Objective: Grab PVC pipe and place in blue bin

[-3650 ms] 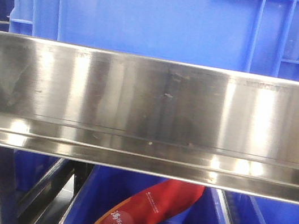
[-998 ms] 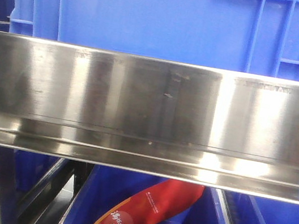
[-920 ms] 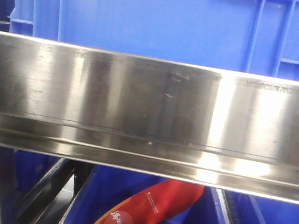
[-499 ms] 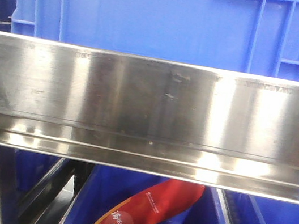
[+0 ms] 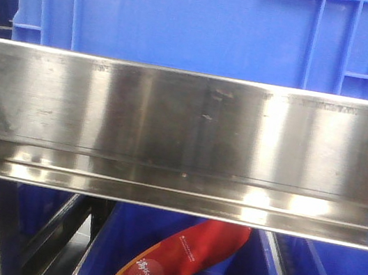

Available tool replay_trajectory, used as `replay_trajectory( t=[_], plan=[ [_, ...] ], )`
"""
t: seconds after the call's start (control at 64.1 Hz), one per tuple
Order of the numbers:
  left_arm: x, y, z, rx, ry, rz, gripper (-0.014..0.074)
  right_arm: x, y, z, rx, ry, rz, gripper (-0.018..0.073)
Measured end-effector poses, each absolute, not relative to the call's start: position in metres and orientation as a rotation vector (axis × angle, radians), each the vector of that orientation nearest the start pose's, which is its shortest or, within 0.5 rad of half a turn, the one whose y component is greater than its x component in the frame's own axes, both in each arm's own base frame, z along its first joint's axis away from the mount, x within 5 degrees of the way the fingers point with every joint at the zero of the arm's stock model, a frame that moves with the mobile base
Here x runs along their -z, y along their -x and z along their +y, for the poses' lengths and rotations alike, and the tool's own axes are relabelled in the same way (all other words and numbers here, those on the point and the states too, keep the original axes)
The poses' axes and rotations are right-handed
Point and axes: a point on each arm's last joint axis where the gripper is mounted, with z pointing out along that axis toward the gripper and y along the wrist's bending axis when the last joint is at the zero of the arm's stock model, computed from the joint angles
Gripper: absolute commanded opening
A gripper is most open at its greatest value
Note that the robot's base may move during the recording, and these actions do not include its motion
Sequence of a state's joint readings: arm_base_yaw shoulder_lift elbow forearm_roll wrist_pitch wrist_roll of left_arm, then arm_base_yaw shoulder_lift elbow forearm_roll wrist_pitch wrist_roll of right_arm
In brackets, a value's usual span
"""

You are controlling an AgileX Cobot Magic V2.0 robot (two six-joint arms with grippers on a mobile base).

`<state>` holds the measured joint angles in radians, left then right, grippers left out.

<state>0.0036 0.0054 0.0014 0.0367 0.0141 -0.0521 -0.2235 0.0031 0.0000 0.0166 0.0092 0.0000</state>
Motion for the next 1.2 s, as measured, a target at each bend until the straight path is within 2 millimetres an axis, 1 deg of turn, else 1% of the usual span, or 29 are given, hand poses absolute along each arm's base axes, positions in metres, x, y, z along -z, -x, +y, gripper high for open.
replay_trajectory(
  t=[0.281,1.201],
  plan=[
    [-0.2124,-0.0566,-0.0023,0.024,-0.038,1.49,-0.0111,-0.2122,-0.0551,-0.0125,0.167,-0.179,1.487,-0.0162],
    [-0.2124,-0.0566,-0.0023,0.024,-0.038,1.49,-0.0111,-0.2122,-0.0551,-0.0125,0.167,-0.179,1.487,-0.0162]
  ],
)
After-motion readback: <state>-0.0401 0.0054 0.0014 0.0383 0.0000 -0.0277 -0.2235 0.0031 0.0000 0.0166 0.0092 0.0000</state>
